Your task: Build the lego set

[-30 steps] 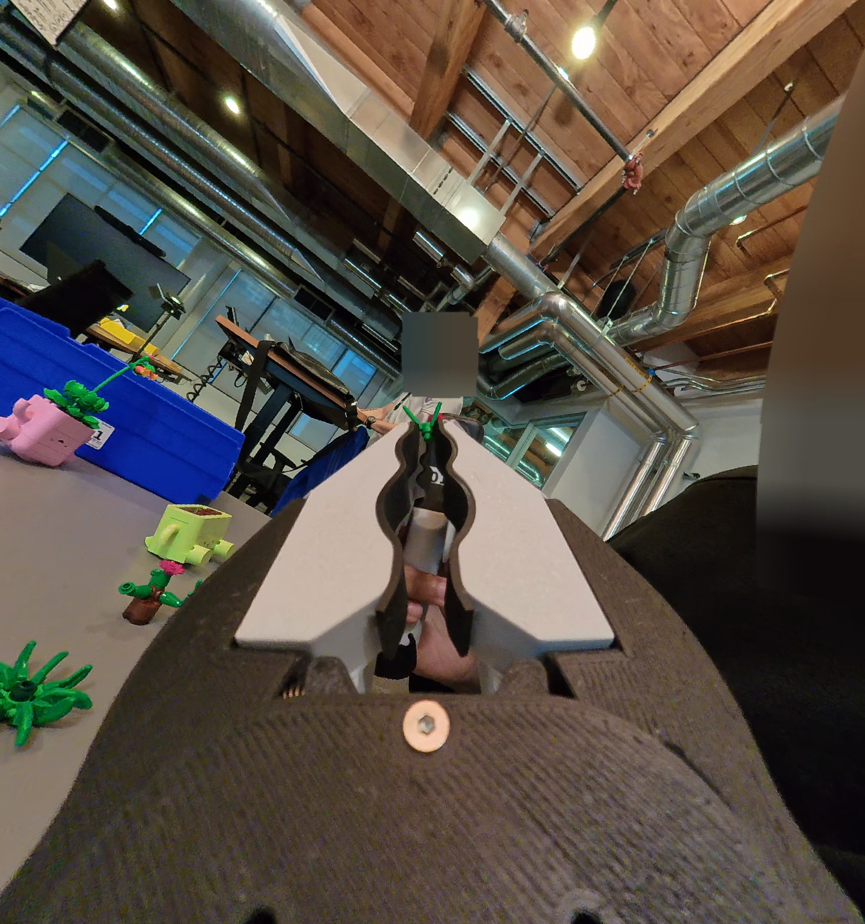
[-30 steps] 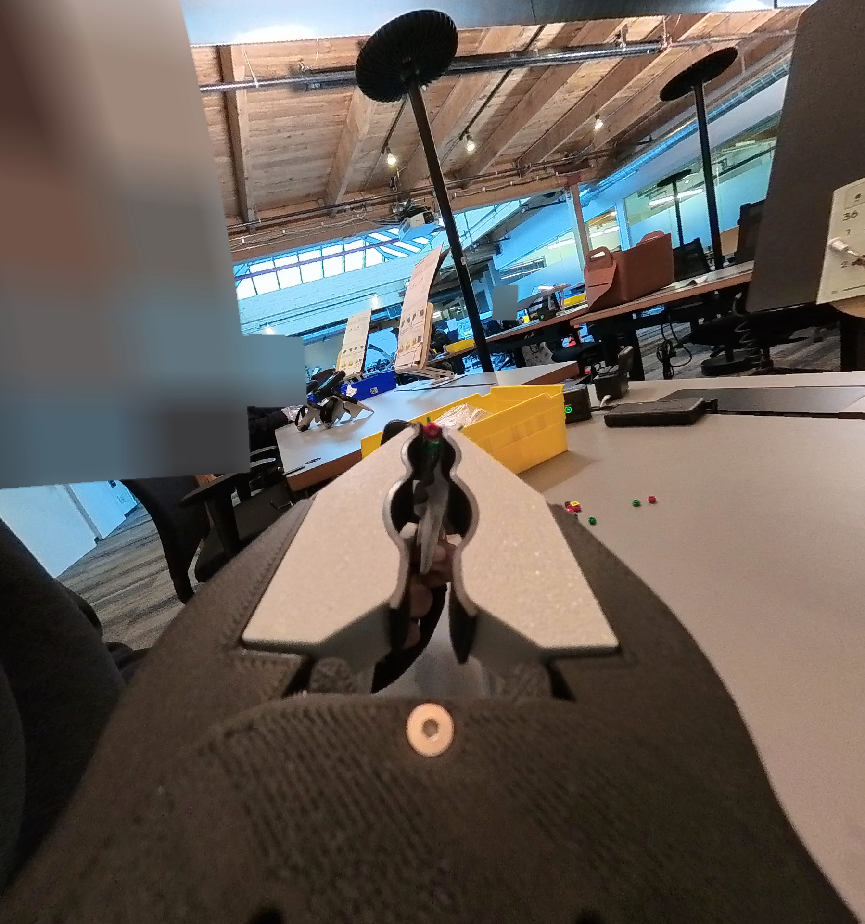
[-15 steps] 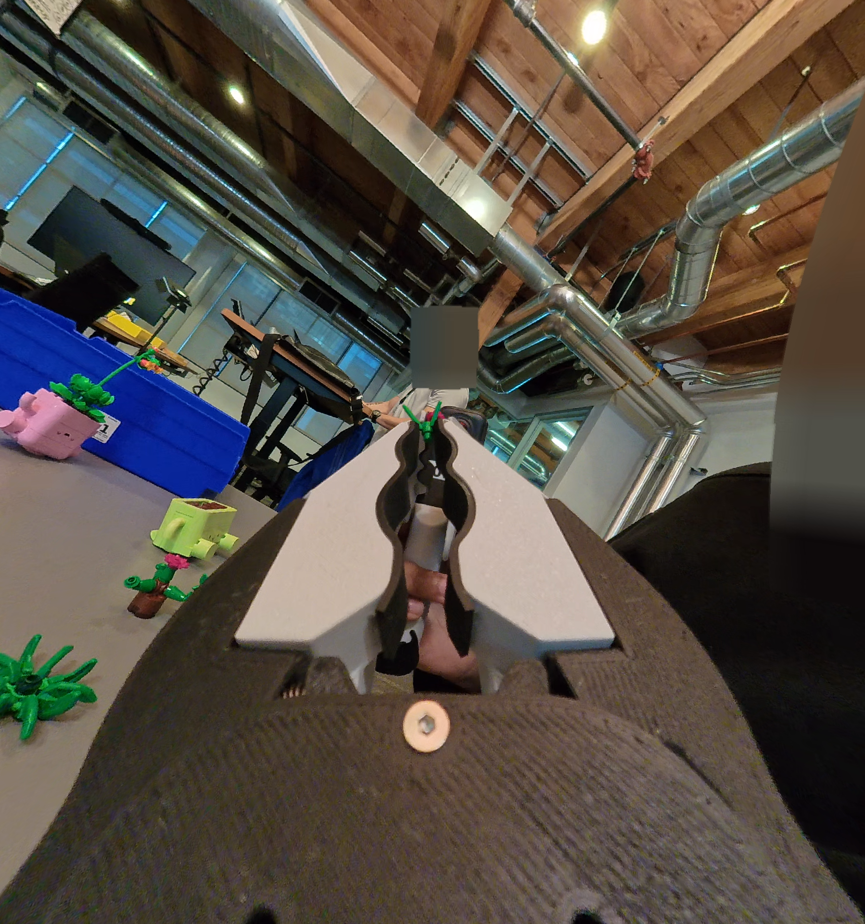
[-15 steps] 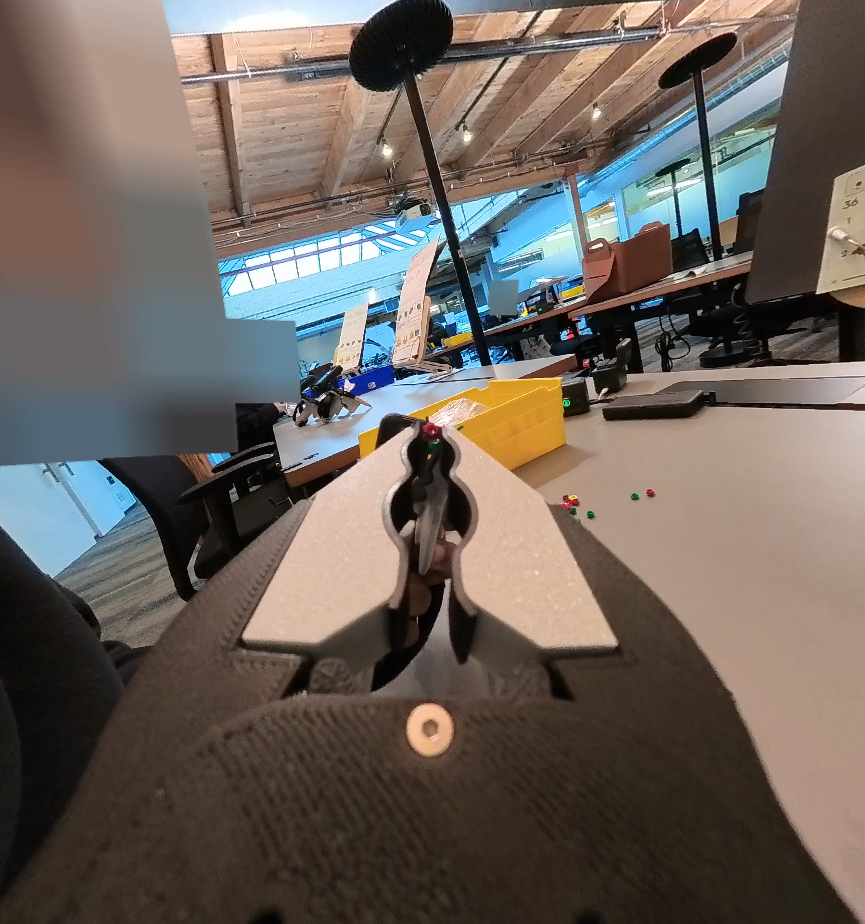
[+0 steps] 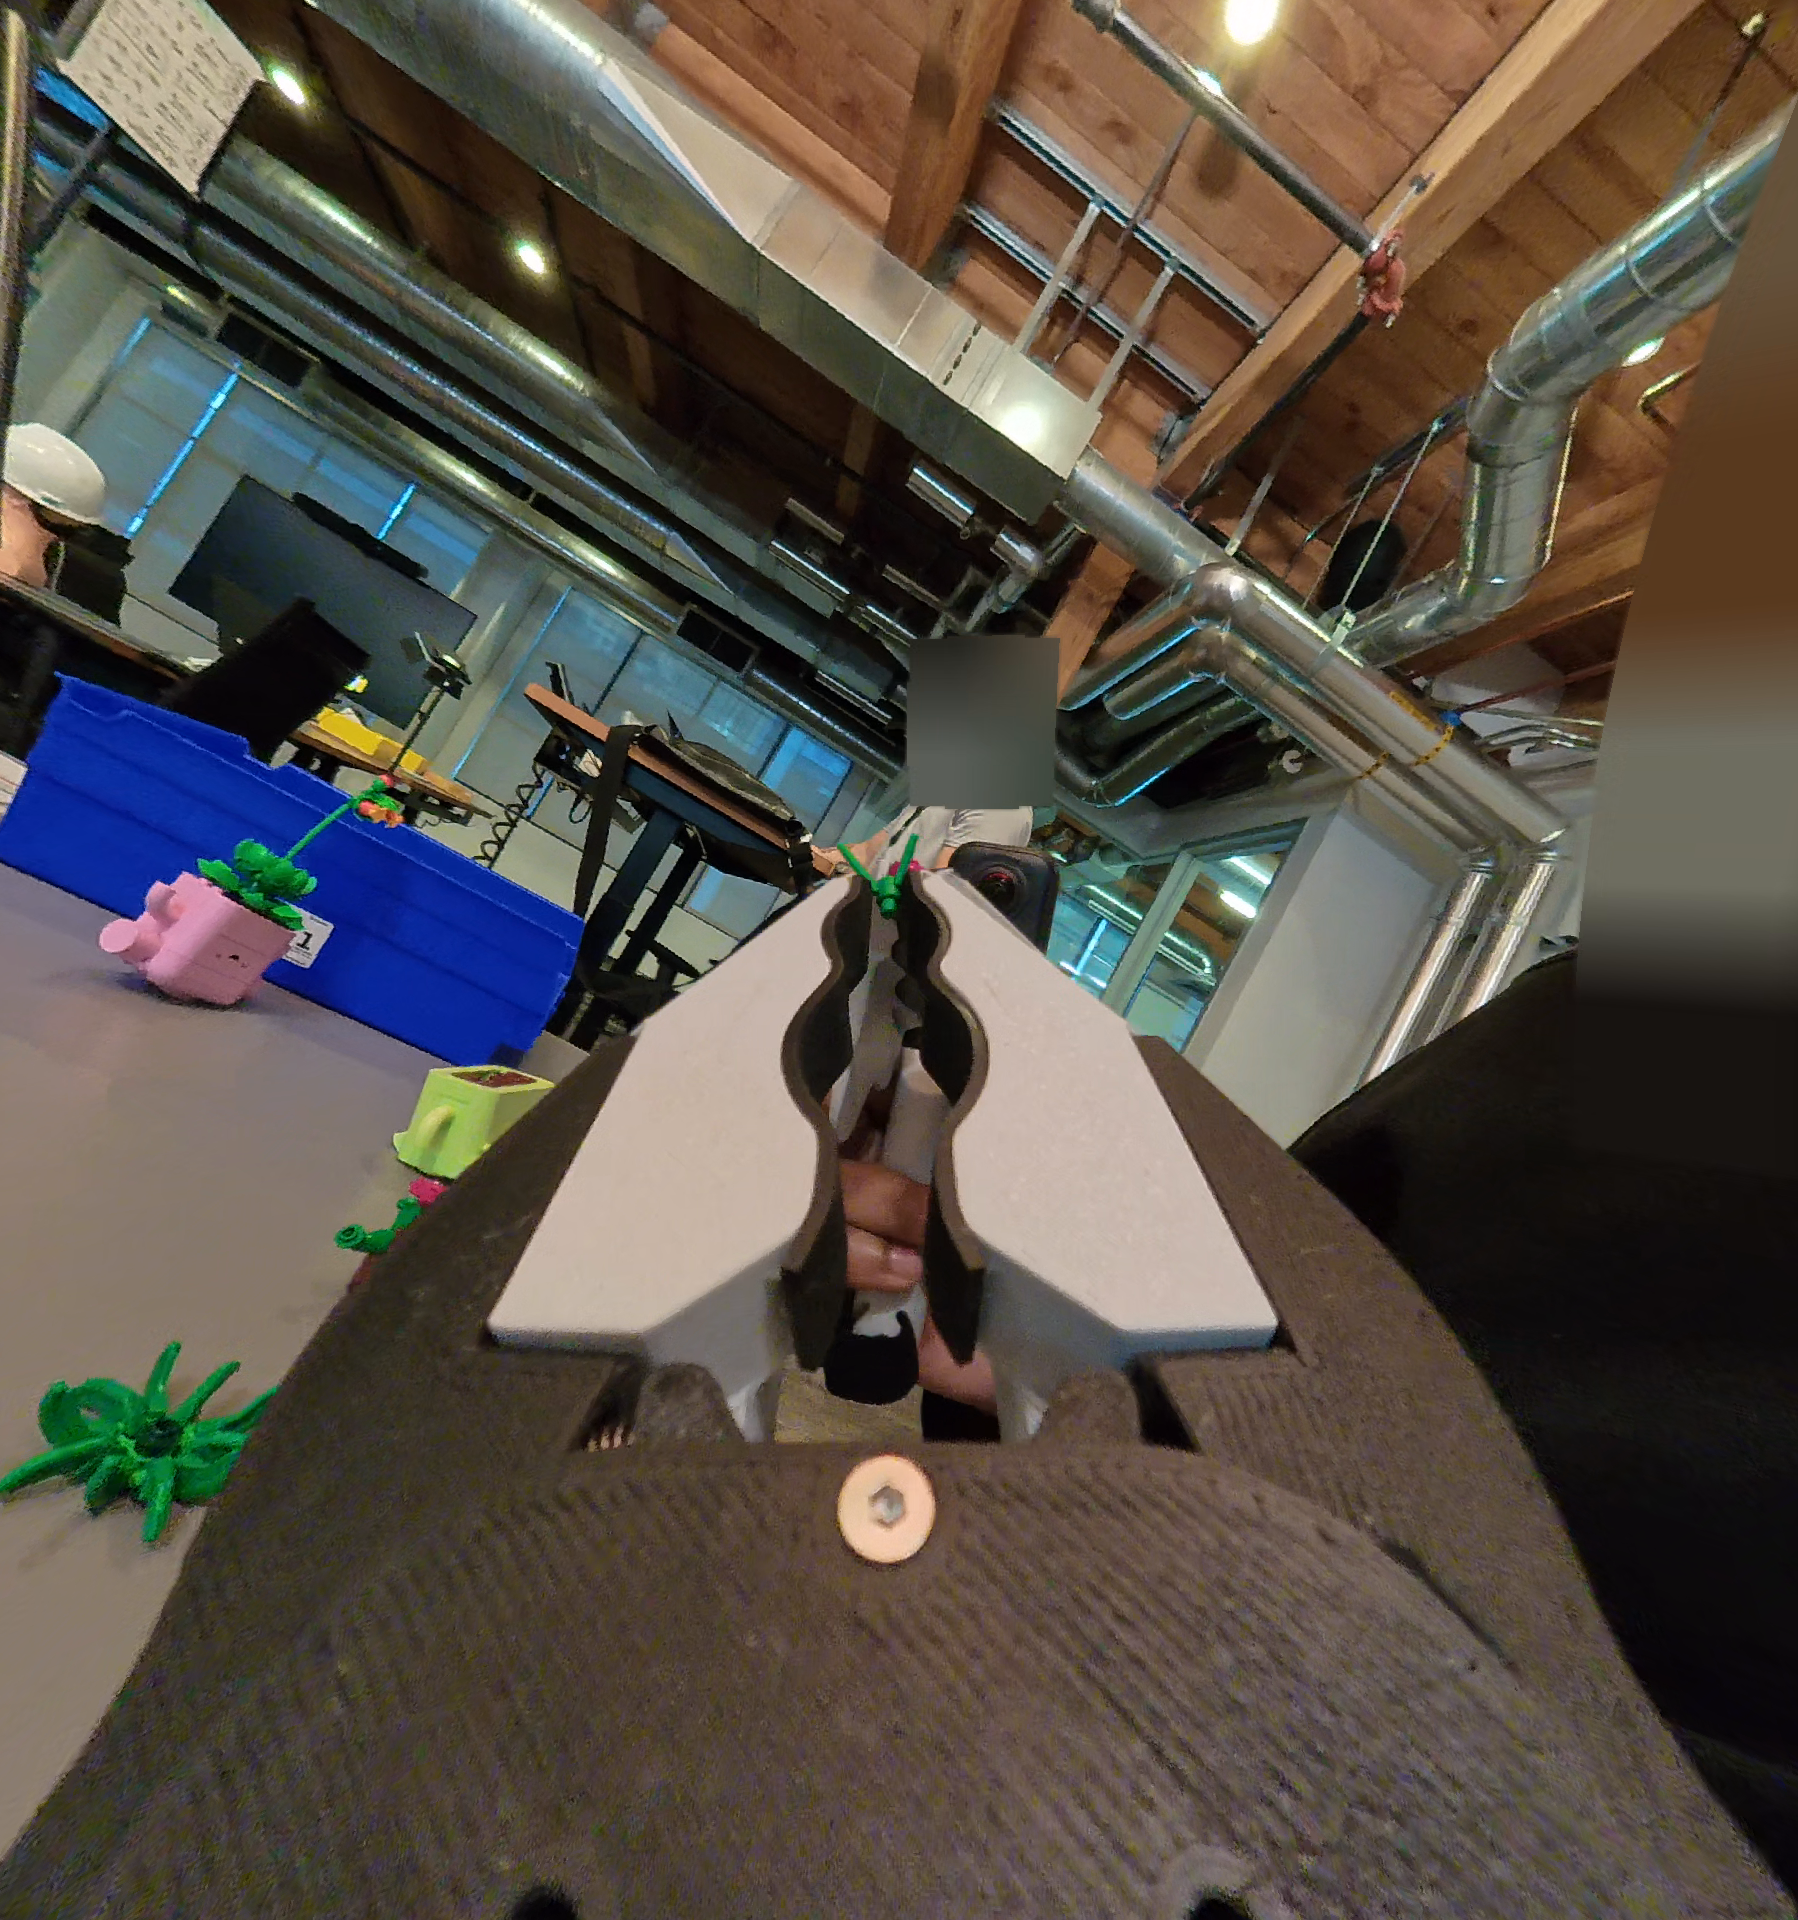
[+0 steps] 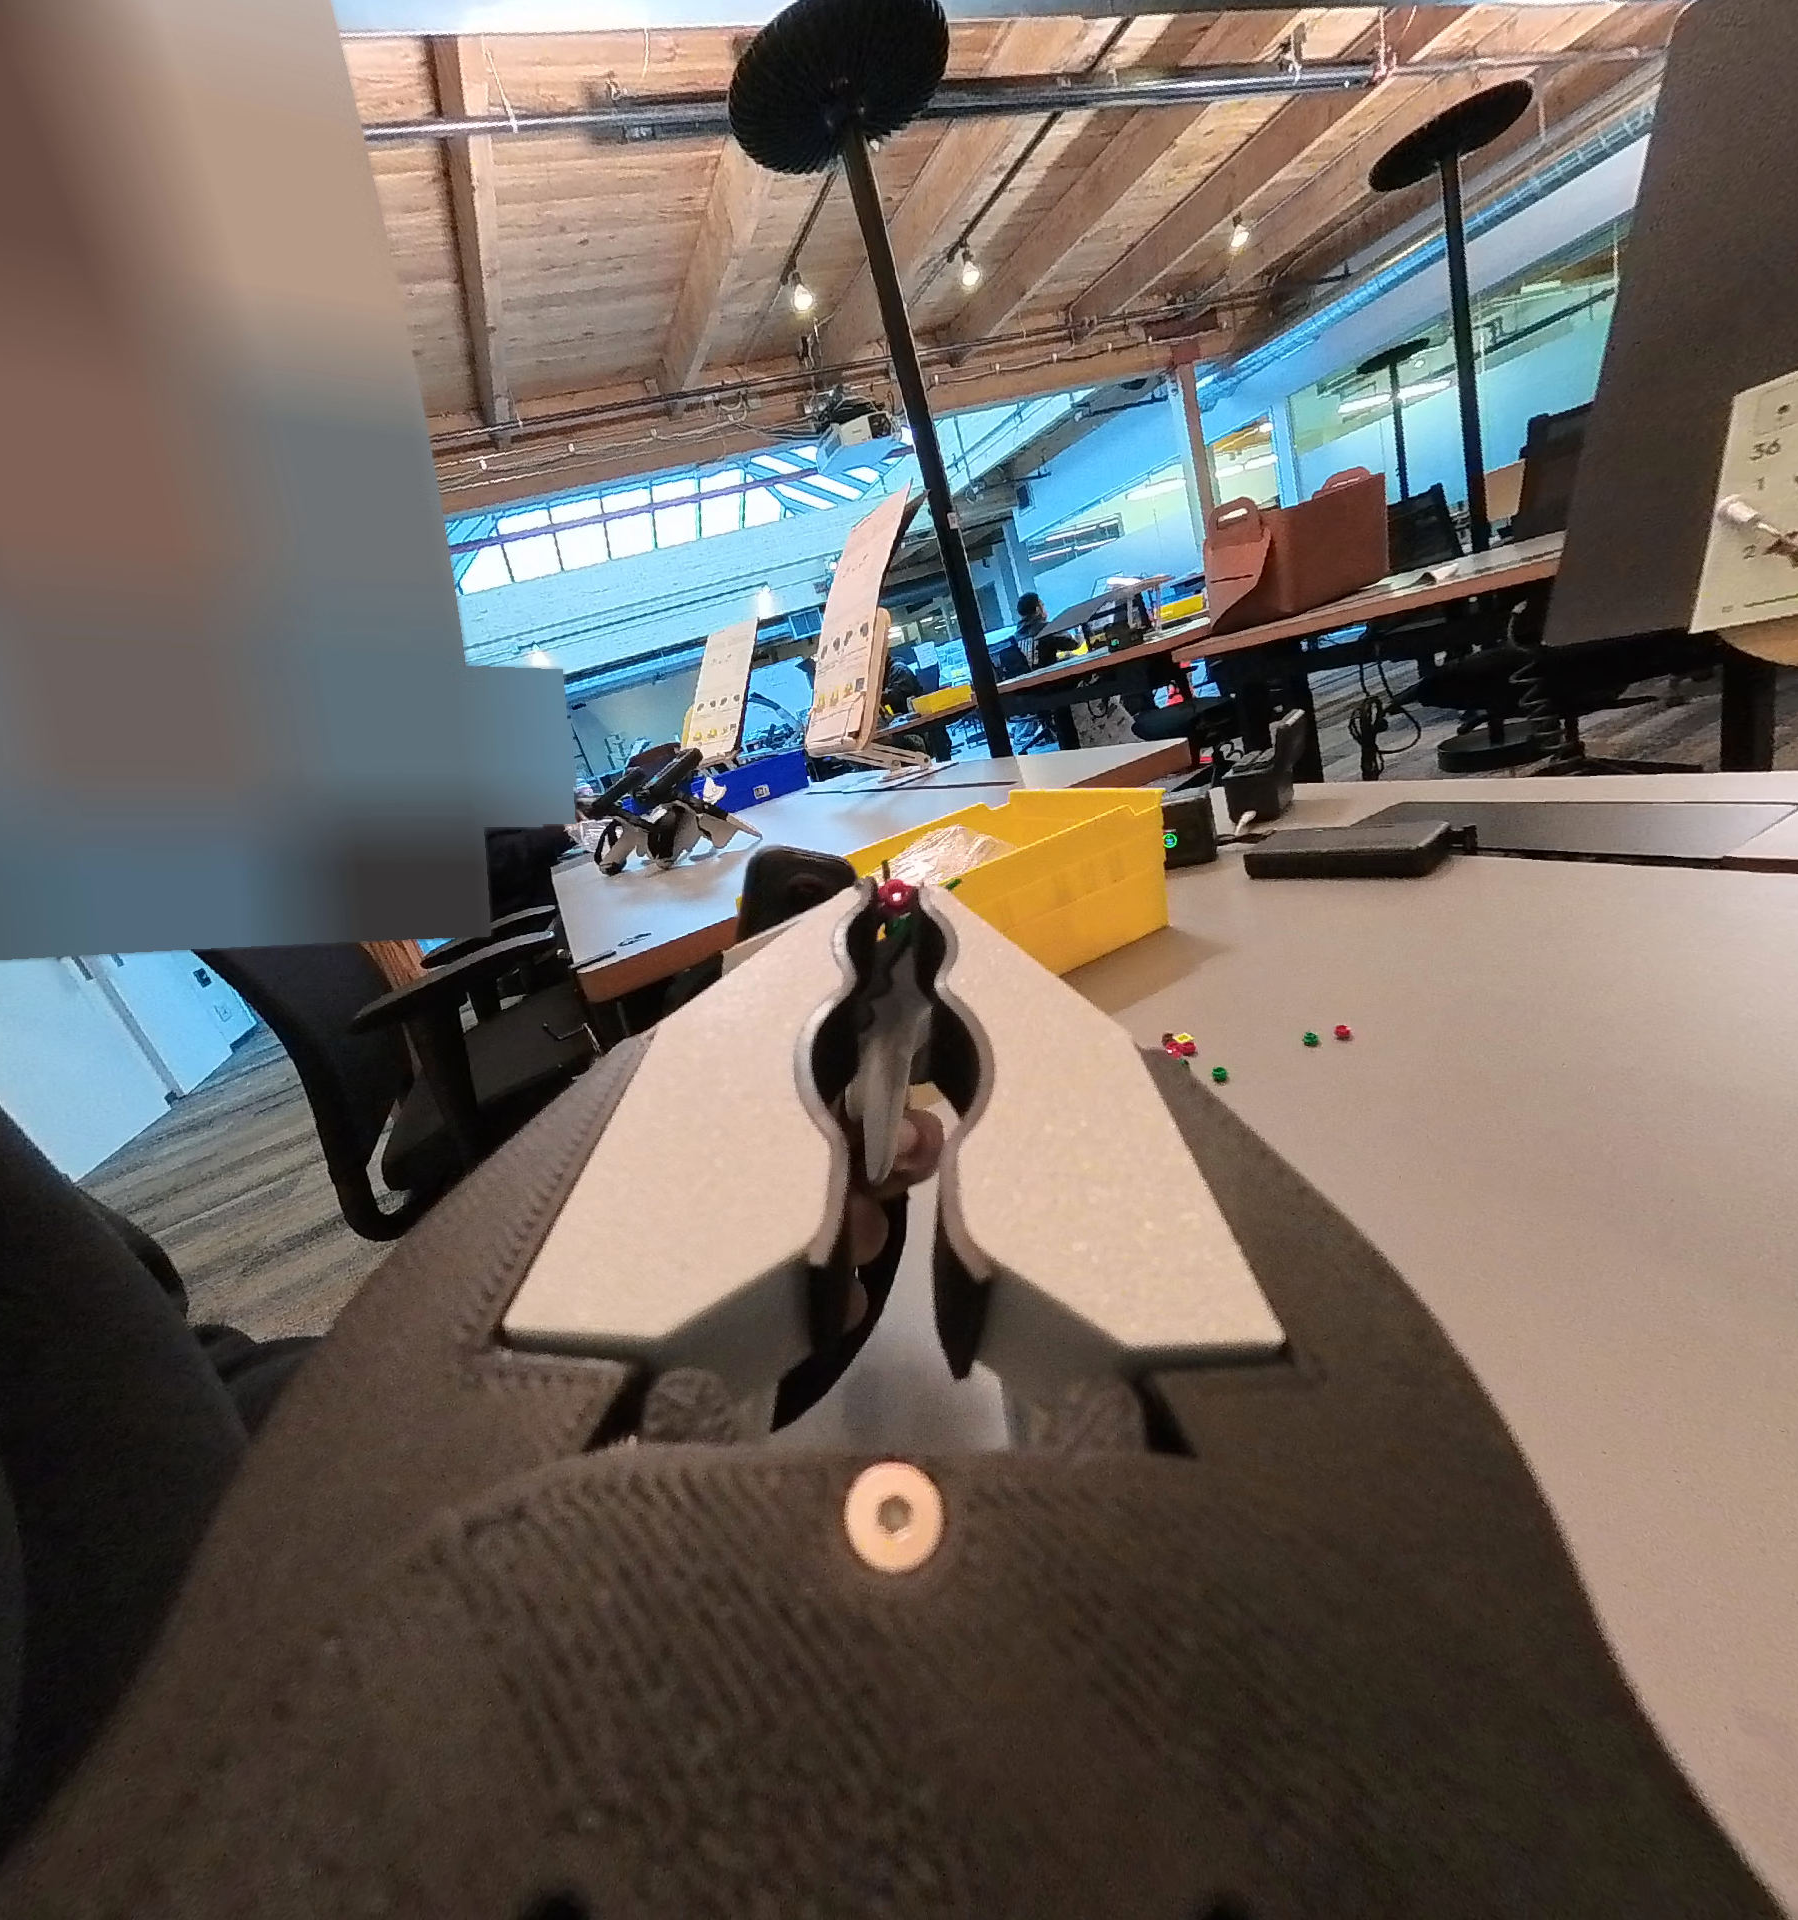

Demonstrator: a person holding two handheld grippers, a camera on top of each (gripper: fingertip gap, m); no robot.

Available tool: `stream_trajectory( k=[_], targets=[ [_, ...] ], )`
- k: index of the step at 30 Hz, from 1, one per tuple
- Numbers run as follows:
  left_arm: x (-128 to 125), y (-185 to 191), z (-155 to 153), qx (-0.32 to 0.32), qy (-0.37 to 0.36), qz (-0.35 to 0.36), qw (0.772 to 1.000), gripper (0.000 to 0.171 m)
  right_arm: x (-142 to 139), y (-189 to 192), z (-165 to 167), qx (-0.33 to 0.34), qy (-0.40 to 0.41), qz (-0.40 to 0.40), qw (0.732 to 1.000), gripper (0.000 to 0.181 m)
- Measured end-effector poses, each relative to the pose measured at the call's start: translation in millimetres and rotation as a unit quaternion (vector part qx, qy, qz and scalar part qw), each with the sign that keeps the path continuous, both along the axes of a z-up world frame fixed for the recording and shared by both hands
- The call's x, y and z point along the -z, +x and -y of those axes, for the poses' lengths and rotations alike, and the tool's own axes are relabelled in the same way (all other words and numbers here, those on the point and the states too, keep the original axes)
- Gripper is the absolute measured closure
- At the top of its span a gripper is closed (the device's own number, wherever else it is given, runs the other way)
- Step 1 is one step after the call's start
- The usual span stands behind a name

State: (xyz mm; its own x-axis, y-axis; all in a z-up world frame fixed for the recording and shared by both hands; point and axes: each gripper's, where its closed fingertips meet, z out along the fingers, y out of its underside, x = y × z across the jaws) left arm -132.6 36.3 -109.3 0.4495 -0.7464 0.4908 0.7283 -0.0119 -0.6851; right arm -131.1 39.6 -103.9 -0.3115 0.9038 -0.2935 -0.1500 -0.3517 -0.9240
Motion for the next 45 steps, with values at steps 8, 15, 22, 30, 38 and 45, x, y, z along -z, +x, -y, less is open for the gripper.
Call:
stream_trajectory(
  k=[8,15,22,30,38,45],
  targets=[
    [-0.2,-0.7,-0.8,-0.046,-0.001,-0.038,0.998,0.168,0.3,-0.5,-0.2,-0.005,-0.020,0.000,1.000,0.178],
    [0.2,-0.4,-1.5,-0.063,-0.003,-0.054,0.997,0.168,0.1,-0.9,-1.2,-0.012,-0.042,-0.002,0.999,0.178],
    [0.1,0.4,-1.9,-0.068,-0.004,-0.059,0.996,0.168,-0.2,-1.1,-2.0,-0.020,-0.059,-0.003,0.998,0.178],
    [-1.6,-0.9,-1.3,-0.078,0.000,-0.056,0.995,0.168,0.1,-1.3,-0.9,-0.030,-0.076,-0.006,0.997,0.178],
    [-2.1,-3.1,-1.3,-0.076,0.000,-0.041,0.996,0.168,0.4,-1.7,-0.7,-0.034,-0.087,-0.008,0.996,0.178],
    [-1.9,-2.5,-1.7,-0.074,-0.001,-0.041,0.996,0.168,1.3,-1.9,-1.4,-0.041,-0.102,-0.009,0.994,0.178]
  ],
)
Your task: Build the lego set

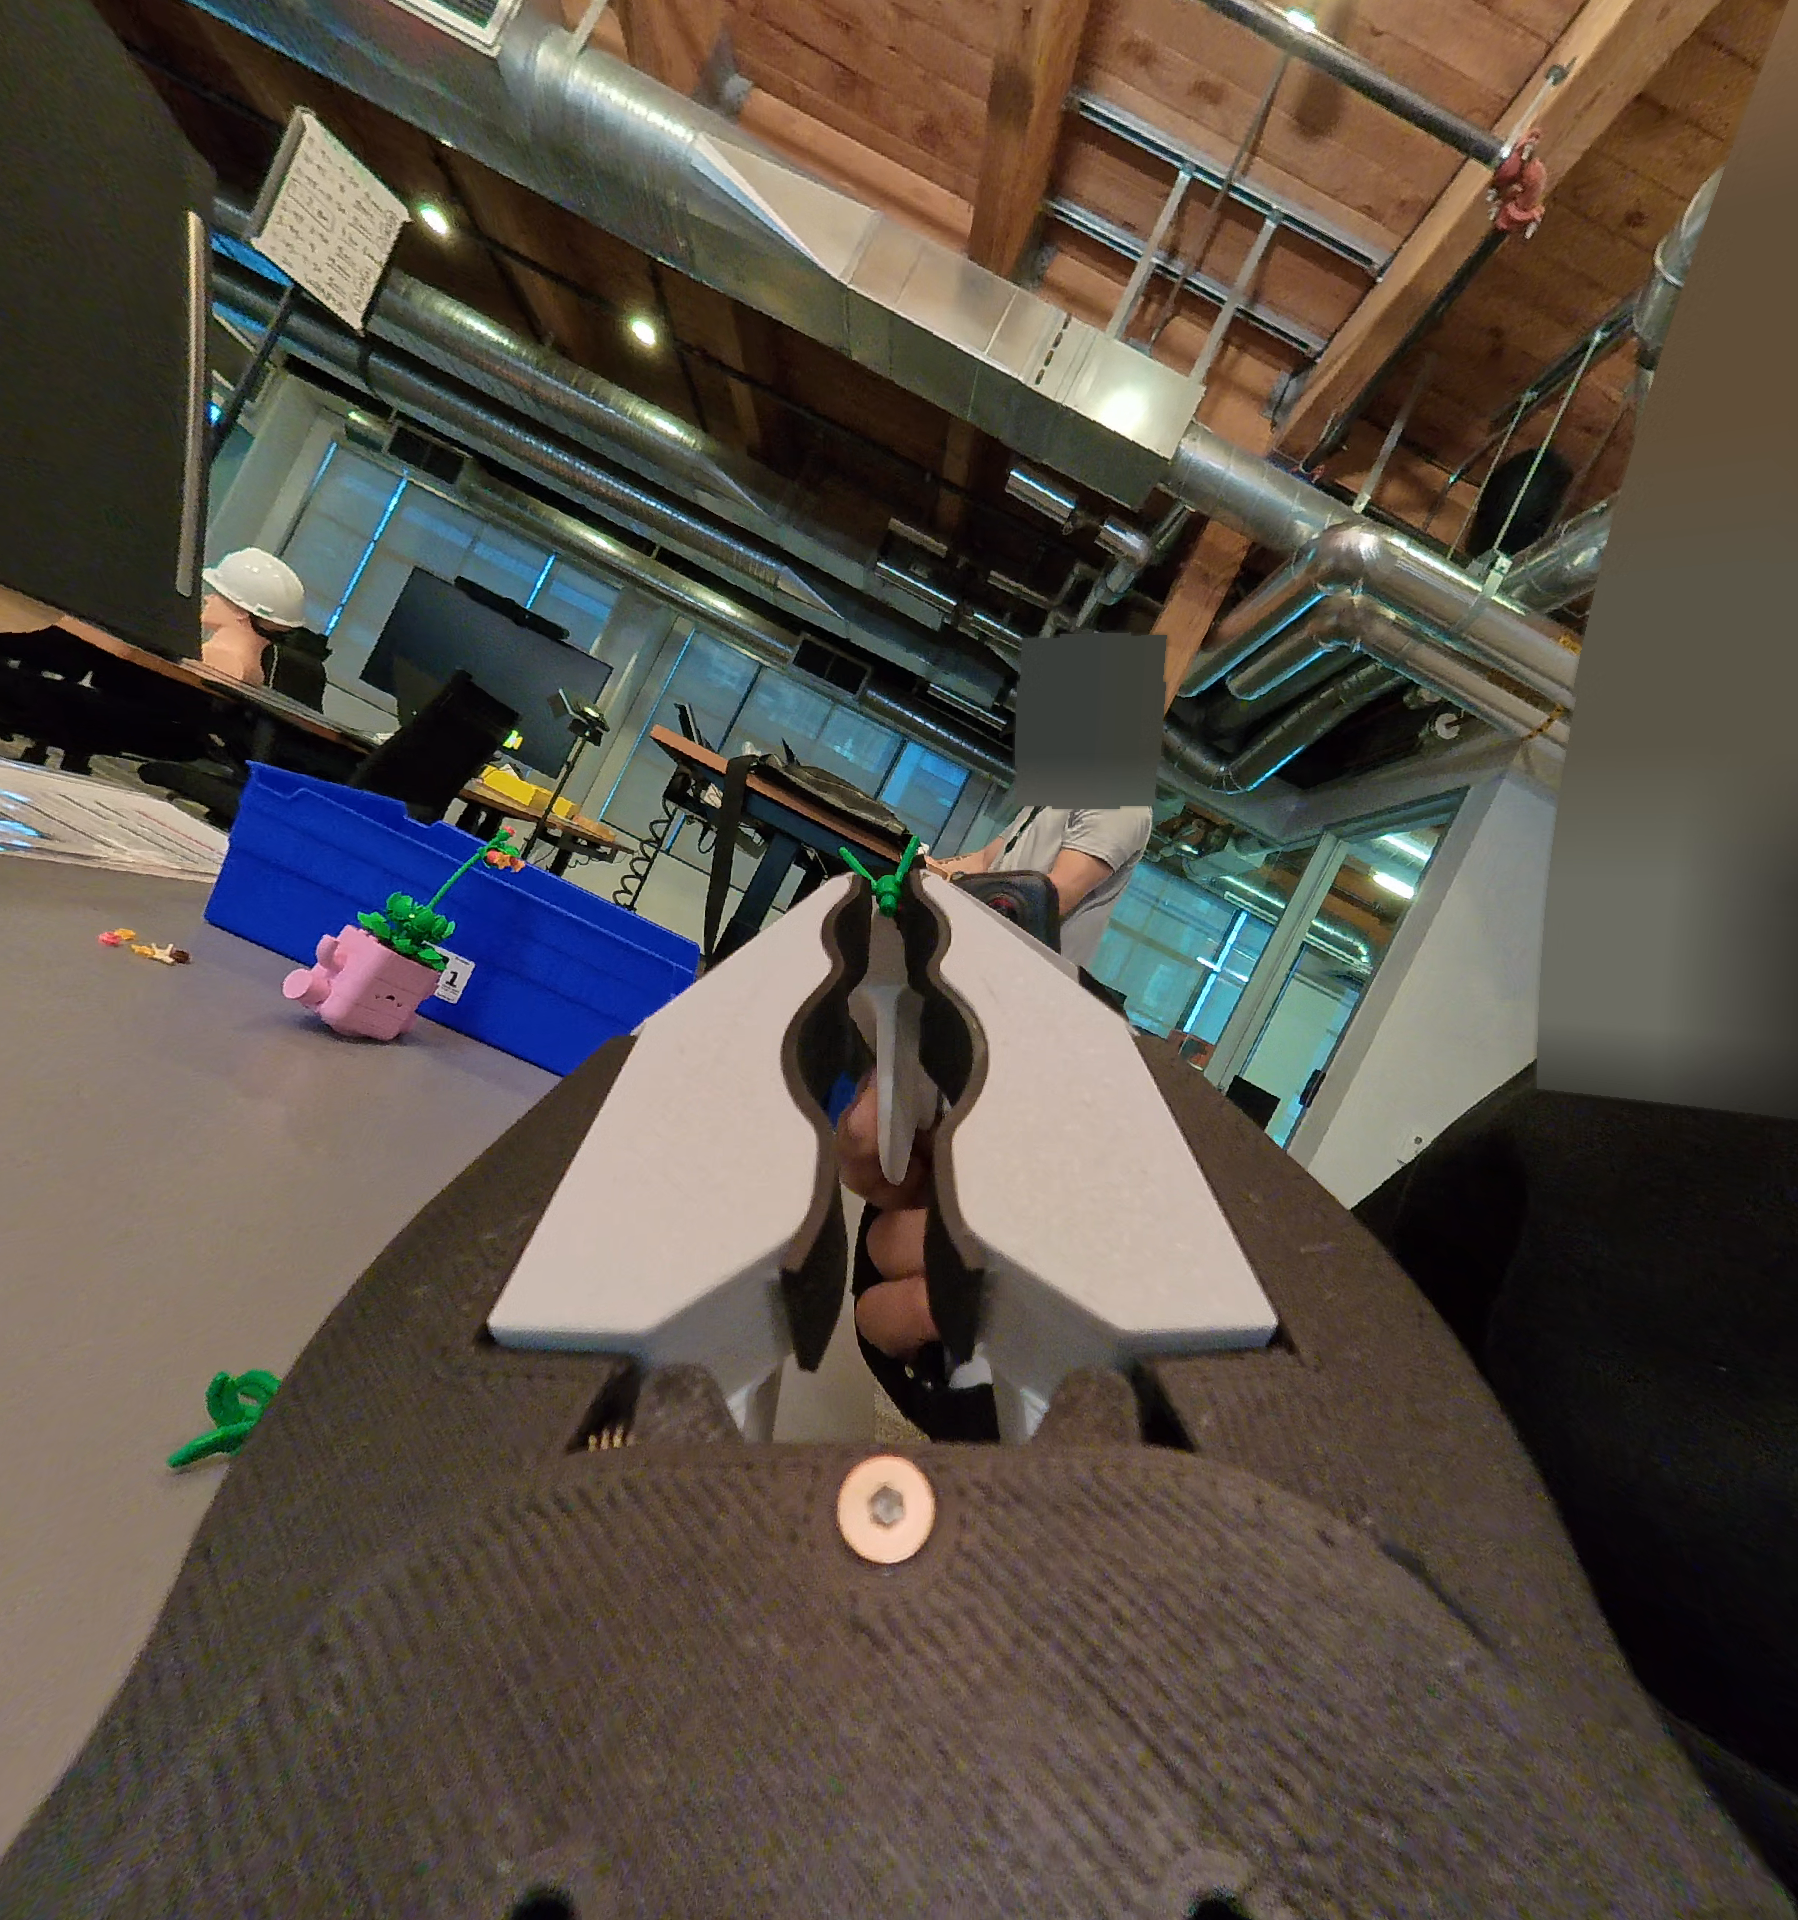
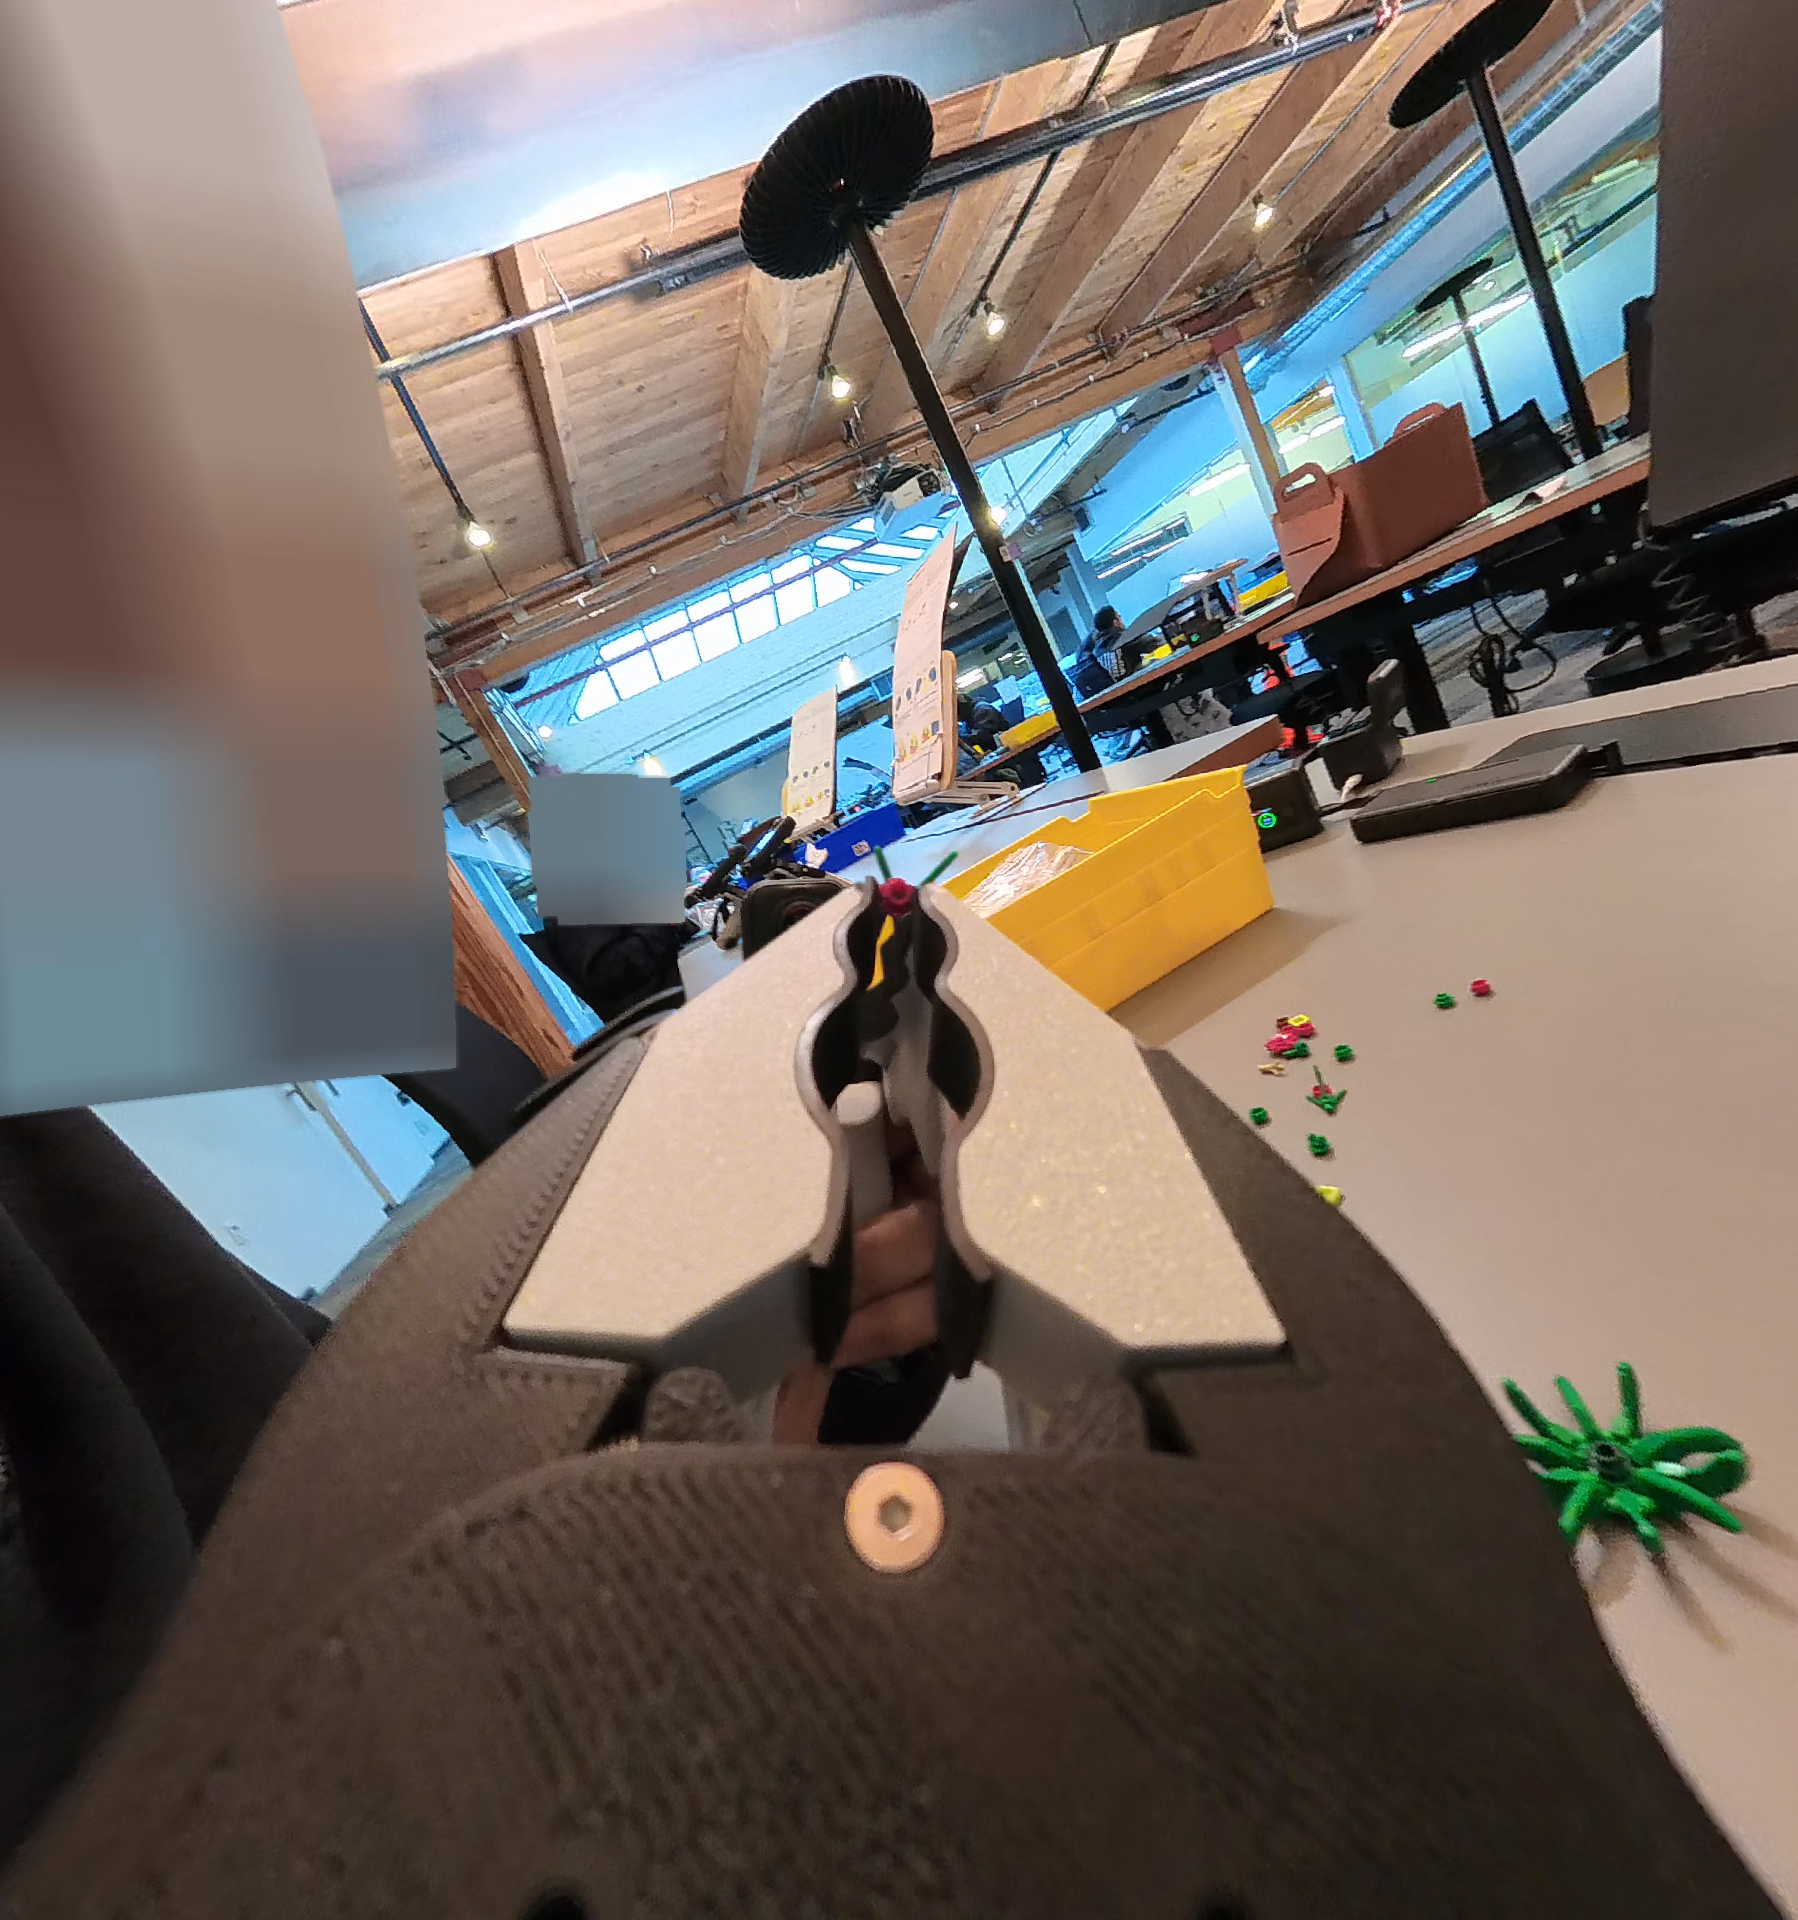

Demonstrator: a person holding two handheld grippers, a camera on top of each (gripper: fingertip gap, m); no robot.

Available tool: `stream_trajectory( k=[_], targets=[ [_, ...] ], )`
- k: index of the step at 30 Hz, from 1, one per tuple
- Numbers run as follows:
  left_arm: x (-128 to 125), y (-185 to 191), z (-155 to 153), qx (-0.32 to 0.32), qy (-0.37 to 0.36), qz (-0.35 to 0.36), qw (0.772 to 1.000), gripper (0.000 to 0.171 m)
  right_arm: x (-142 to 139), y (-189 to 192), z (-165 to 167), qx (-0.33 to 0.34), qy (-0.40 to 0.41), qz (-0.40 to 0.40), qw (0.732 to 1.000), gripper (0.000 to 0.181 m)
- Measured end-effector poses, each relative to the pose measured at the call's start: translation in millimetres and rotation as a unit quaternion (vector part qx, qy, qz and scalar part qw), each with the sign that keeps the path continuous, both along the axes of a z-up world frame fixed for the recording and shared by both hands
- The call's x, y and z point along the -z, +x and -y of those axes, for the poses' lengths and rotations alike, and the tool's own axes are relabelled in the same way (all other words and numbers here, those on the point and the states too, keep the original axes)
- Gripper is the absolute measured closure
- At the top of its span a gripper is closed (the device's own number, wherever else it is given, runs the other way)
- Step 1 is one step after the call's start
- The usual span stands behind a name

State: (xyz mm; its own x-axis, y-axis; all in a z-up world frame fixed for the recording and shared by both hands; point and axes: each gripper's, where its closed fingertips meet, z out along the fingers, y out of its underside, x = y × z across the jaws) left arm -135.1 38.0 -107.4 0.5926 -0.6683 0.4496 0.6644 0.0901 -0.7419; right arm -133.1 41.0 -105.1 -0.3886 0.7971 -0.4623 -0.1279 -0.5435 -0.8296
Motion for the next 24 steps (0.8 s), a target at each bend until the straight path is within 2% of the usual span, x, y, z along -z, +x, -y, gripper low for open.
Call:
stream_trajectory(
  k=[16,24],
  targets=[
    [0.8,2.1,-2.7,-0.041,-0.006,-0.013,0.999,0.168,-6.2,-0.7,-3.8,-0.023,-0.101,-0.024,0.994,0.178],
    [2.2,1.2,-3.6,-0.065,-0.016,-0.033,0.997,0.168,-2.8,-0.9,-5.0,-0.008,-0.064,-0.009,0.998,0.179]
  ],
)
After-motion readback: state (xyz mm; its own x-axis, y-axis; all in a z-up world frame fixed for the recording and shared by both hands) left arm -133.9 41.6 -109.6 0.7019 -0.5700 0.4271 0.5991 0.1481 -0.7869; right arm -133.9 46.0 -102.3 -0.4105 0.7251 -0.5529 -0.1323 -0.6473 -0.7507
